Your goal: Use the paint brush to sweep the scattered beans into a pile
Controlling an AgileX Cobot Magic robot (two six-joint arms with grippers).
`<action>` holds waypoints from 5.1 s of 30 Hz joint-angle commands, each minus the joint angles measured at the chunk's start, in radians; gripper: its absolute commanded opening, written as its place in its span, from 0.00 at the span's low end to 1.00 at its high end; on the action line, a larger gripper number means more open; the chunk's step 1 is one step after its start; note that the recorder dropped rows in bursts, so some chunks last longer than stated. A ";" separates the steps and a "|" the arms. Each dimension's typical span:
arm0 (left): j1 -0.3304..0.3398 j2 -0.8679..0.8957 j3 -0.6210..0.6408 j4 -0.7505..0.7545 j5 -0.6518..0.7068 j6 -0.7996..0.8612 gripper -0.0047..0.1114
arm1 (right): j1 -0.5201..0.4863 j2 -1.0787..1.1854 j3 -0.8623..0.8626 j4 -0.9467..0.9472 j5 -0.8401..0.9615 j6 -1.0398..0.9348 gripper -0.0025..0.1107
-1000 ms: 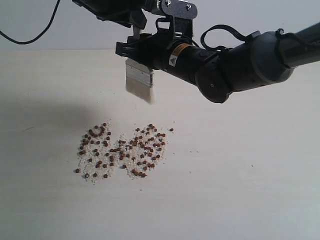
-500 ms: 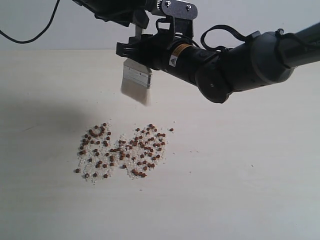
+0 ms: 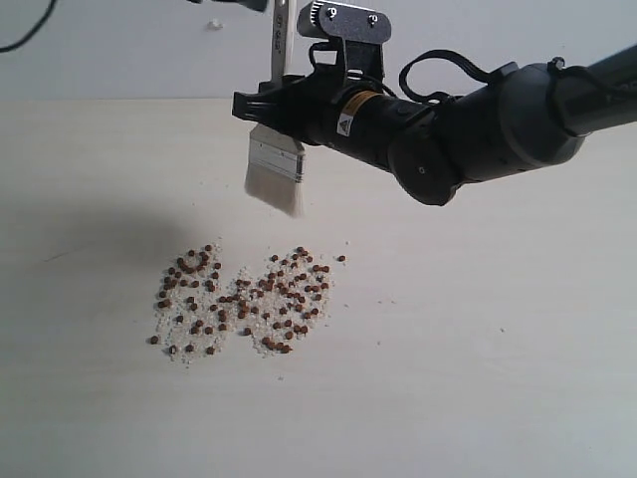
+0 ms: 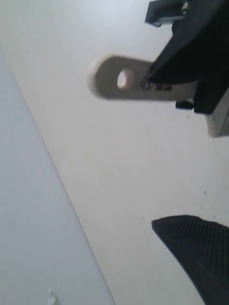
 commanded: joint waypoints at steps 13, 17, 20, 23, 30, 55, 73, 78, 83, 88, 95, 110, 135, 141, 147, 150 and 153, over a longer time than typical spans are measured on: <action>0.124 -0.129 0.210 -0.033 -0.022 0.059 0.50 | -0.021 -0.287 -0.005 -0.148 0.274 -0.135 0.02; 0.124 -0.202 0.335 -0.075 -0.083 0.059 0.31 | -0.046 -0.399 0.010 -0.168 0.394 -0.148 0.02; 0.124 -0.270 0.447 -0.097 -0.159 0.059 0.14 | -0.052 -0.503 0.059 -0.173 0.396 -0.205 0.02; 0.124 -0.345 0.587 -0.117 -0.267 0.059 0.04 | -0.052 -0.600 0.117 -0.173 0.396 -0.263 0.02; 0.124 -0.561 0.904 -0.146 -0.548 0.053 0.04 | -0.052 -0.779 0.214 -0.164 0.444 -0.339 0.02; 0.124 -1.556 1.738 -0.238 -0.974 -0.154 0.04 | -0.049 -0.914 0.346 -0.164 0.576 -0.342 0.02; 0.124 -1.581 1.738 -0.211 -0.899 -0.157 0.04 | -0.049 -0.914 0.345 -0.168 0.554 -0.405 0.02; 0.124 -1.581 1.738 -0.211 -0.899 -0.155 0.04 | -0.049 -0.897 0.345 -0.494 0.537 -0.319 0.02; 0.124 -1.581 1.738 -0.211 -0.899 -0.155 0.04 | -0.049 -0.865 0.342 -1.201 0.565 0.432 0.02; 0.124 -1.581 1.738 -0.211 -0.899 -0.155 0.04 | -0.049 -0.863 0.342 -1.131 0.749 0.437 0.02; 0.124 -1.581 1.738 -0.211 -0.899 -0.155 0.04 | -0.049 -0.863 0.363 -0.368 0.537 -0.470 0.02; 0.124 -1.581 1.738 -0.211 -0.899 -0.155 0.04 | -0.049 -0.863 0.671 0.701 -0.179 -1.534 0.02; 0.124 -1.581 1.738 -0.211 -0.897 -0.155 0.04 | -0.049 -0.949 0.674 0.709 0.261 -1.306 0.02; 0.124 -1.581 1.738 -0.211 -0.897 -0.155 0.04 | -0.049 -0.949 0.672 0.621 0.207 -1.193 0.02; 0.124 -1.585 1.738 -0.211 -0.896 -0.155 0.04 | -0.049 -0.949 0.672 0.518 0.203 -1.104 0.02; 0.141 -1.623 1.738 -0.211 -0.888 -0.155 0.04 | -0.049 -0.949 0.672 0.515 0.203 -1.105 0.02; 0.175 -1.668 1.738 -0.211 -0.883 -0.155 0.04 | -0.049 -0.949 0.672 0.515 0.203 -1.105 0.02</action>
